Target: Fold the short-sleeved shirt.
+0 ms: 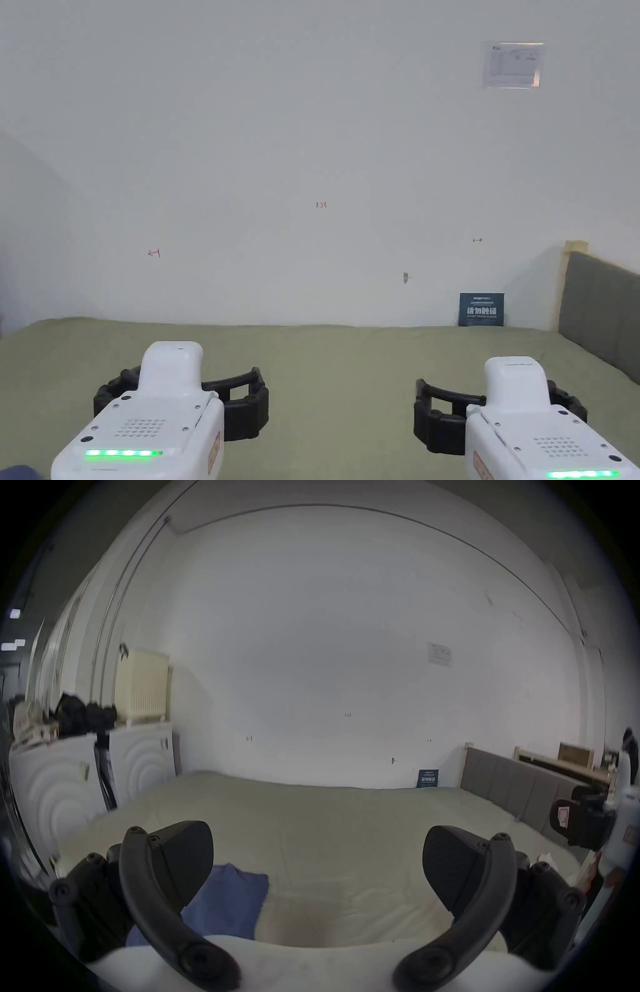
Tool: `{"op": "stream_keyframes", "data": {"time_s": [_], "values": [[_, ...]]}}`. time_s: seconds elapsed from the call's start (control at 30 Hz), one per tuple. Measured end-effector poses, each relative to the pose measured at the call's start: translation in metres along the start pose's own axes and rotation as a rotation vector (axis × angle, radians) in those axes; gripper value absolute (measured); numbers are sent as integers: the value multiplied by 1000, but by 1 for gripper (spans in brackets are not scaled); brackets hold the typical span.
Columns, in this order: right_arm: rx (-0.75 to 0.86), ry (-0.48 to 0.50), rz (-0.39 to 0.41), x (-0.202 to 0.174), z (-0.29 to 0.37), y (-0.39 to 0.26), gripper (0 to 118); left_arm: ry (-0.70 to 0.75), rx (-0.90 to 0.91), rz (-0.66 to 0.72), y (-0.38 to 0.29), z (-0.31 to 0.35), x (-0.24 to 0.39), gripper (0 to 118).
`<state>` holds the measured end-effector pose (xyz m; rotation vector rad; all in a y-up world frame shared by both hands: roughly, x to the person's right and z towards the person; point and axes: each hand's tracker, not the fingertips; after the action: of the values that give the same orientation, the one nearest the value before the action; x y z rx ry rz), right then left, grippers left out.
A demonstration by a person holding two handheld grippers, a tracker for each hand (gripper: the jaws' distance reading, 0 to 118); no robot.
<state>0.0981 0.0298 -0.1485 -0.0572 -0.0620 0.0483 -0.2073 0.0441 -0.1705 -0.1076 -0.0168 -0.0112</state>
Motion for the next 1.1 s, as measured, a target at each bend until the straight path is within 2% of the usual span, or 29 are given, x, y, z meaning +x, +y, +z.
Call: {"op": "stream_keyframes", "data": {"time_s": [0.03,0.1,0.53,0.77,1.1], "values": [[9,-30,29,-4,2,-1,118,-15,9,1,-3,1,-1,118],[29,-19,41,-7,4,-3,118,-30,20,2,-5,3,-1,118],[25,-12,35,-8,1,-7,118,0,19,-30,1,1,8,118],[24,3,42,-7,4,-6,118,10,-21,31,-1,1,1,118],[13,10,34,-7,5,-5,118,7,-19,23,-4,3,1,118]]}}
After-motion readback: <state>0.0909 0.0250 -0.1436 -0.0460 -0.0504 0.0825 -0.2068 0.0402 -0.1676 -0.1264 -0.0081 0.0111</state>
